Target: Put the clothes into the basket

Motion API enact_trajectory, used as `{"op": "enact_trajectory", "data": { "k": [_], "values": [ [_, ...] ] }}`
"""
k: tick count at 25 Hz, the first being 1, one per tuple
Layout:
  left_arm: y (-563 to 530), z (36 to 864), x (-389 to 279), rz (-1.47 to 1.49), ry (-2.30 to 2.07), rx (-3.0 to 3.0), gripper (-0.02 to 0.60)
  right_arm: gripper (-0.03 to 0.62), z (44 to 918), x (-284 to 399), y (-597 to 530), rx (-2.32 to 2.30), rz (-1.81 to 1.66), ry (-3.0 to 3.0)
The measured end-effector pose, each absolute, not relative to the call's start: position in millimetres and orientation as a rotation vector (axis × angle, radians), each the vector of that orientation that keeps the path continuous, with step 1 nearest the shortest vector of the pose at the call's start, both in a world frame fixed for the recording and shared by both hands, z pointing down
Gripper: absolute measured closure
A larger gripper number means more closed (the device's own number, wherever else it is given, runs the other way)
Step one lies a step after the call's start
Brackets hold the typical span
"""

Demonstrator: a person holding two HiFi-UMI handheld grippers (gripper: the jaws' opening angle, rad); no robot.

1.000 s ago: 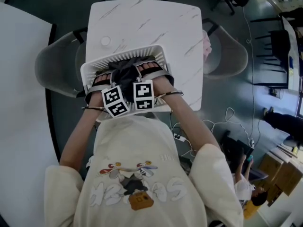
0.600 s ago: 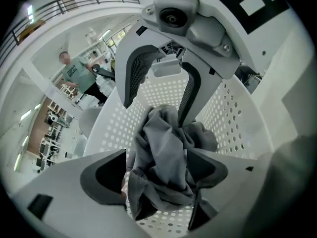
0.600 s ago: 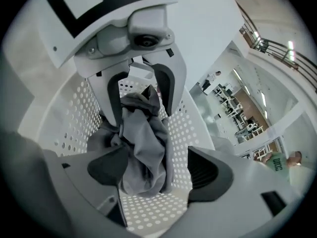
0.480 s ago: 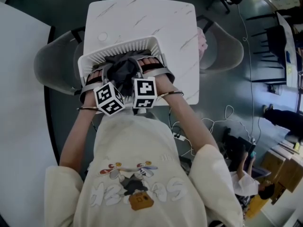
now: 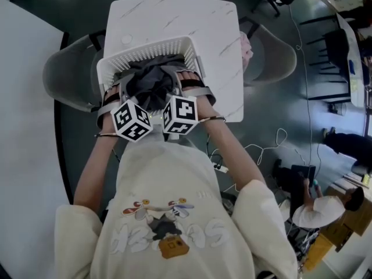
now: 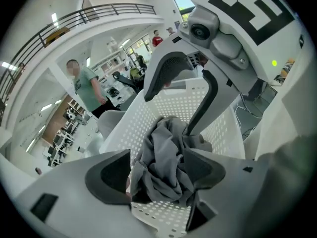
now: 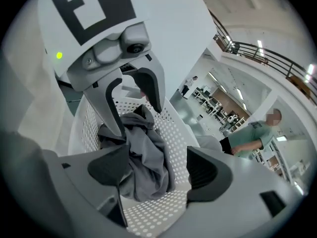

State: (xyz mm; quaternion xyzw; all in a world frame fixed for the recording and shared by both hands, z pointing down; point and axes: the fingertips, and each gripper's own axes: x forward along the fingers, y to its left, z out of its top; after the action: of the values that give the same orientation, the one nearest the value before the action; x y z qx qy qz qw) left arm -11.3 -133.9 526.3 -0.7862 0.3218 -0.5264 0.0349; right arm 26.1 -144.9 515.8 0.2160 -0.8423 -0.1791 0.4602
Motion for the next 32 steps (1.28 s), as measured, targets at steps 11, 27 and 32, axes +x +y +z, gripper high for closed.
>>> {"op": "enact_trajectory", "data": {
  "k": [11, 27, 32],
  "values": [
    [-108.5, 492.3, -20.3, -1.481, 1.178, -2.436, 0.284, 0.224, 486.4, 35.1, -121.3, 0.777, -0.299, -2.212],
    [-67.8, 410.0, -18.0, -0.855, 1.667, -2.585, 0.365, 0.264, 396.2, 34.8, -82.6, 1.135, -0.083, -2.518],
    [-48.6, 402.0, -24.6, -0.748, 1.767, -2.55, 0.41, 0.315, 389.0, 28.0, -66.2, 1.129, -0.158, -2.535]
  ]
}}
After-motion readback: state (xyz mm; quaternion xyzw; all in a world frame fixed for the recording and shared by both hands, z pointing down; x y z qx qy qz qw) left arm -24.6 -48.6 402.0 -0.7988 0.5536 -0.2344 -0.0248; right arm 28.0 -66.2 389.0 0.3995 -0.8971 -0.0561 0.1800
